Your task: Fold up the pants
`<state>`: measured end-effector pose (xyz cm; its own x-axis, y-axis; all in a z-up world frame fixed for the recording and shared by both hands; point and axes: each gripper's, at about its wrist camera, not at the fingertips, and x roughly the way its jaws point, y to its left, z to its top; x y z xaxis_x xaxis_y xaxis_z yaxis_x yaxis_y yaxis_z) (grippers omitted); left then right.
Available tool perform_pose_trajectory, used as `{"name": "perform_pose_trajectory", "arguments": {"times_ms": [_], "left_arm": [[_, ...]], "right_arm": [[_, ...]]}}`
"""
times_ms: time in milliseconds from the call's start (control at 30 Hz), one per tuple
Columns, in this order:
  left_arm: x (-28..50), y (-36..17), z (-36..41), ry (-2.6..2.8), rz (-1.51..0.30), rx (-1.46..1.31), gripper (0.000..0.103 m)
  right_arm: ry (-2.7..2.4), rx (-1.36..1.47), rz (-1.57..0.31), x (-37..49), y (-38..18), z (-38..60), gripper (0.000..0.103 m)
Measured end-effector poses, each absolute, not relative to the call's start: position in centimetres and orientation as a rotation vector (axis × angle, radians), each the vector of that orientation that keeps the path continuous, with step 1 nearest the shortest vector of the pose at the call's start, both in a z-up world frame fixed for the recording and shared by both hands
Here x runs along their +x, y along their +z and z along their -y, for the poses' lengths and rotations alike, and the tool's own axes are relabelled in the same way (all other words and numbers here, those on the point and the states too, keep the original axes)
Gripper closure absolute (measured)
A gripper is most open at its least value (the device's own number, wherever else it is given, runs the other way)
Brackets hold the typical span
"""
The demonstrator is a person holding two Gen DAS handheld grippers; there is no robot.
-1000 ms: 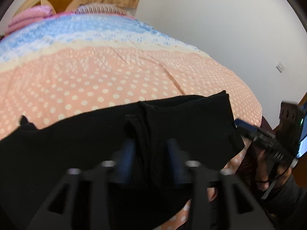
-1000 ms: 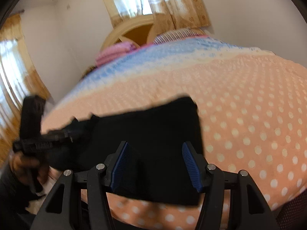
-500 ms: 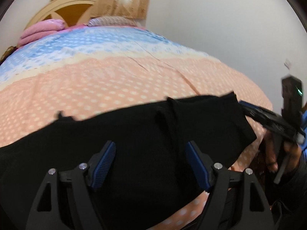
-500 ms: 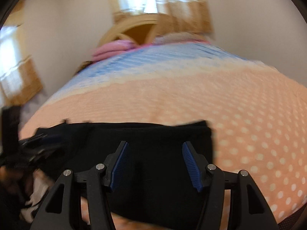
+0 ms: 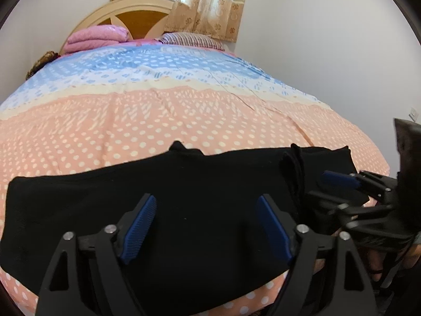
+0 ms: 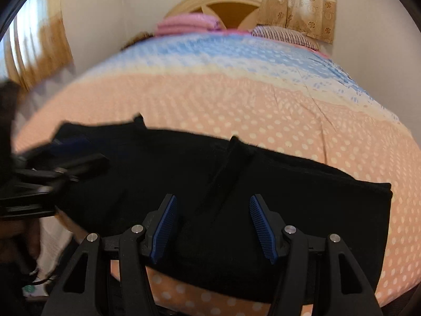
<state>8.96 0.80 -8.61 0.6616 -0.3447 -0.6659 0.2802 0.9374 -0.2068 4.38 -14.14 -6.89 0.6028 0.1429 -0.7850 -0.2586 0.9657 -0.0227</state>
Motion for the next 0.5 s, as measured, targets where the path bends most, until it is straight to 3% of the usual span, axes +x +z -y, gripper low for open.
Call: {"name": "perform_pose_trajectory", "arguments": {"times_ms": [100,167,200,233,500], "left_arm": [[8.8,-8.6,-1.0,-0.355,-0.753,-0.075,0.014],[8.7,-8.6,-1.2,-0.357,-0.747,-0.073,0.014],[8.8,-8.6,-1.3,-0.361,-0.749,-0.075,0.014],[8.8,-8.6,-1.5,-0.361,-0.75,-0.08,0.014],[8.8,-8.4,-3.1,-0.353,-0.737,-0.137,0.009]], "right_arm": [[0.148,-0.15,-0.929,5.5,-8.2,14.7,0.045],[0.127,-0.16,-0.916,5.2,-8.2,15.1,0.06],[0.123,-0.169,-0.906,5.2,-8.0,15.0,0.08],[0.121,-0.171,-0.895,5.2,-7.6,14.9,0.086],[0.191,-0.096,-0.837,5.2,-4.9,14.6,0.089]]}}
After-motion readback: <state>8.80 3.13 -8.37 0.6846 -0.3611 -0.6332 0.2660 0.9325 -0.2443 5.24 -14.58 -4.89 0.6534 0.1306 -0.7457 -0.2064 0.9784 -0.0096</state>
